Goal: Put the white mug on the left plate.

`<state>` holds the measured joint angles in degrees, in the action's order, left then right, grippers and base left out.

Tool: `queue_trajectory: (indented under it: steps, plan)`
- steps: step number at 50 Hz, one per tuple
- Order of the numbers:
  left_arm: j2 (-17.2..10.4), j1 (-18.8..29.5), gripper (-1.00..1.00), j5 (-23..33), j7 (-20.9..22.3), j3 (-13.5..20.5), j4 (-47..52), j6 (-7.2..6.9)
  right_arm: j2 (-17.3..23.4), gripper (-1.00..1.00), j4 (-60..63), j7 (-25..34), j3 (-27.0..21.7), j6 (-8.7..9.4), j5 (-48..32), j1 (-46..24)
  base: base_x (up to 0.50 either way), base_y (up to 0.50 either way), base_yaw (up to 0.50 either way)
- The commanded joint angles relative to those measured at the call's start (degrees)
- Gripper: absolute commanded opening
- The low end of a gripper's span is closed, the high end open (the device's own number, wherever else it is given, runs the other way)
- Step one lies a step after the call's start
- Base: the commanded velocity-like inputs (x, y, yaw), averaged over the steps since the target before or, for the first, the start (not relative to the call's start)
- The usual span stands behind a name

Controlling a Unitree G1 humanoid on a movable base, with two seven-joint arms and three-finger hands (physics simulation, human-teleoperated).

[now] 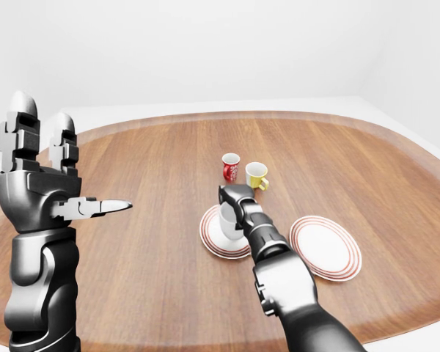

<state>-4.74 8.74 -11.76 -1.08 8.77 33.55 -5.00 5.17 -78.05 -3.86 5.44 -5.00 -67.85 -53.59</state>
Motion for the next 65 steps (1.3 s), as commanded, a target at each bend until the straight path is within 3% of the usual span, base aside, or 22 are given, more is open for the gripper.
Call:
queue_trajectory:
  steps: [1, 31, 32, 37, 38, 45, 48, 49, 50, 65]
  plan:
    - [0.01, -0.05, 0.99, 0.02, 0.02, 0.00, -0.11, 0.00, 0.08, -1.00, -0.27, -1.19, -0.32, 0.00, -0.74, 0.74, 0.00, 0.00, 0.00]
    - [-0.14, 0.11, 0.98, -0.13, -0.04, 0.29, -0.20, 0.00, -0.23, -1.00, -0.32, -1.36, -0.50, 0.00, -1.35, 0.94, 0.00, 0.00, 0.00]
    - [-0.15, 0.11, 0.99, -0.13, -0.04, 0.29, -0.22, 0.00, -0.16, -0.76, -0.32, -1.34, -0.48, 0.00, -1.37, 0.91, 0.00, 0.00, 0.00]
    - [-0.16, 0.11, 0.99, -0.15, -0.09, 0.30, -0.23, 0.00, -0.04, -0.47, -0.34, -1.46, -0.48, 0.00, -1.37, 1.05, 0.00, 0.00, 0.00]
    - [-0.16, 0.06, 0.99, -0.11, -0.08, 0.28, -0.27, 0.00, 0.00, -0.33, -0.34, -1.36, -0.45, 0.00, -1.41, 1.10, 0.00, 0.00, 0.00]
    - [-0.24, 0.28, 0.98, -0.13, -0.37, 0.54, -0.65, 0.00, 0.25, -0.06, -0.36, -0.15, -0.23, 0.00, -1.72, 1.69, 0.00, 0.00, 0.00]
    - [-0.26, 0.22, 0.99, -0.12, -0.38, 0.46, -0.55, 0.00, 0.21, 0.47, -0.34, 0.73, -0.29, 0.00, -1.56, 2.17, 0.00, 0.00, 0.00]
    - [-0.25, 0.17, 0.98, -0.07, -0.36, 0.41, -0.60, 0.00, 0.25, 0.94, -0.36, 1.56, -0.02, 0.00, -1.84, 2.46, 0.00, 0.00, 0.00]
    - [-0.24, 0.15, 0.99, -0.06, -0.34, 0.40, -0.61, 0.00, 0.22, 1.00, -0.36, 2.80, -0.03, 0.00, -1.81, 2.70, 0.00, 0.00, 0.00]
    - [-0.37, 0.41, 0.99, 0.27, -0.82, 0.67, -1.27, 0.00, 1.01, 1.00, -0.31, 7.60, 0.25, 0.00, -1.79, 5.08, 0.00, 0.00, 0.00]
